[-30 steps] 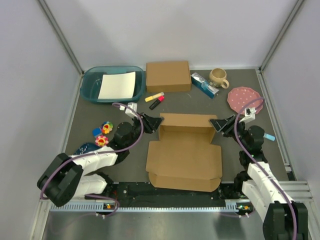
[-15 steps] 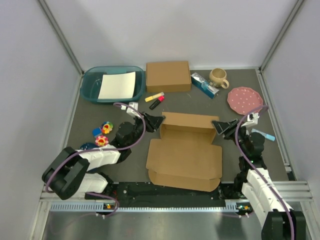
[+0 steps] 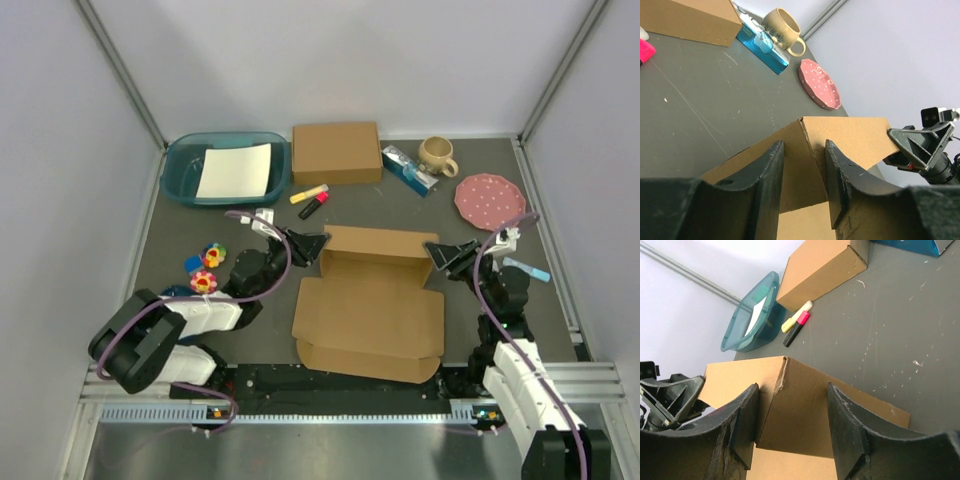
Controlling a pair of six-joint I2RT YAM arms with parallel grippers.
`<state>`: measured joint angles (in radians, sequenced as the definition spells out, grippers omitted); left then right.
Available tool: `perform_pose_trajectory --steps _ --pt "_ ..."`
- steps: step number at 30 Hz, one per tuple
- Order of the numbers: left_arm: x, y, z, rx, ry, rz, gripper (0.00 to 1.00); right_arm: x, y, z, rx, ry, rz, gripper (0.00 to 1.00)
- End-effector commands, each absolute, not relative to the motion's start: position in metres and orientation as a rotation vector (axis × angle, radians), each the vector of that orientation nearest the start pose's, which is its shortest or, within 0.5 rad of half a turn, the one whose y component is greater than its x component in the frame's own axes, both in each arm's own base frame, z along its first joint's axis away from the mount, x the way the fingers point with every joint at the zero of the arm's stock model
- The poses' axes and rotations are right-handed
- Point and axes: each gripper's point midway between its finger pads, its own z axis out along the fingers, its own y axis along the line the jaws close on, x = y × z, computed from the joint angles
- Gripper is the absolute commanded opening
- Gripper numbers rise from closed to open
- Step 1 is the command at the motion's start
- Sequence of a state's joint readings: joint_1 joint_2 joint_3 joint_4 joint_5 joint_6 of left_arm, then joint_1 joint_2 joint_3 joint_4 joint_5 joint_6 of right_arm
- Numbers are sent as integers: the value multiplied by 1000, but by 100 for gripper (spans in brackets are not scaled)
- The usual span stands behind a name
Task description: Fold the paper box
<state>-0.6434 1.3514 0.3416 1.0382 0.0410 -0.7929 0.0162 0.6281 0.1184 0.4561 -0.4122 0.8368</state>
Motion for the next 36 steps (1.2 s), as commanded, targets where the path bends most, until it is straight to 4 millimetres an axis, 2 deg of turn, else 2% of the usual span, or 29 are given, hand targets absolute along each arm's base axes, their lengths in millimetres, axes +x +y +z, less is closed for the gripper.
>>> perform_pose_trajectory --steps 1,4,7,9,10,12,13,14,15,23,24,25,26,28,29,33,36 --pt "221 -243 16 2 2252 -976 38 224 106 61 564 2050 961 31" --pt "221 -243 16 -3 2248 -986 38 224 103 63 554 2044 937 33" --pt "228 -245 27 0 2223 -981 38 229 103 75 542 2037 929 37" --pt "237 -251 49 16 2170 -994 39 237 101 91 534 2007 921 42" --pt "238 -249 49 16 2190 -972 41 240 101 97 528 2002 918 44" --pt "247 -253 74 30 2135 -972 44 248 98 116 517 1967 901 51" --pt "249 -250 75 23 2145 -944 45 248 97 116 517 1980 889 53" --pt "253 -250 86 23 2120 -943 46 253 95 127 513 1961 879 56" --pt "258 -253 98 38 2094 -940 48 253 94 128 521 1967 867 62" --pt "278 -247 137 38 2018 -882 54 264 92 168 453 1937 833 76" --pt "281 -245 142 29 2009 -869 56 264 89 173 455 1929 815 82" --pt "284 -243 152 22 1982 -867 58 262 87 175 451 1933 793 84" --pt "286 -240 159 14 1964 -858 59 264 84 185 442 1914 775 86" --pt "294 -231 182 -27 1898 -828 61 265 81 191 440 1923 745 88" --pt "295 -228 188 -30 1879 -820 63 267 80 201 428 1909 739 88" --pt "302 -223 230 -31 1794 -801 66 273 80 215 412 1895 734 89" --pt "304 -221 244 -26 1767 -795 67 278 80 224 406 1879 735 89"
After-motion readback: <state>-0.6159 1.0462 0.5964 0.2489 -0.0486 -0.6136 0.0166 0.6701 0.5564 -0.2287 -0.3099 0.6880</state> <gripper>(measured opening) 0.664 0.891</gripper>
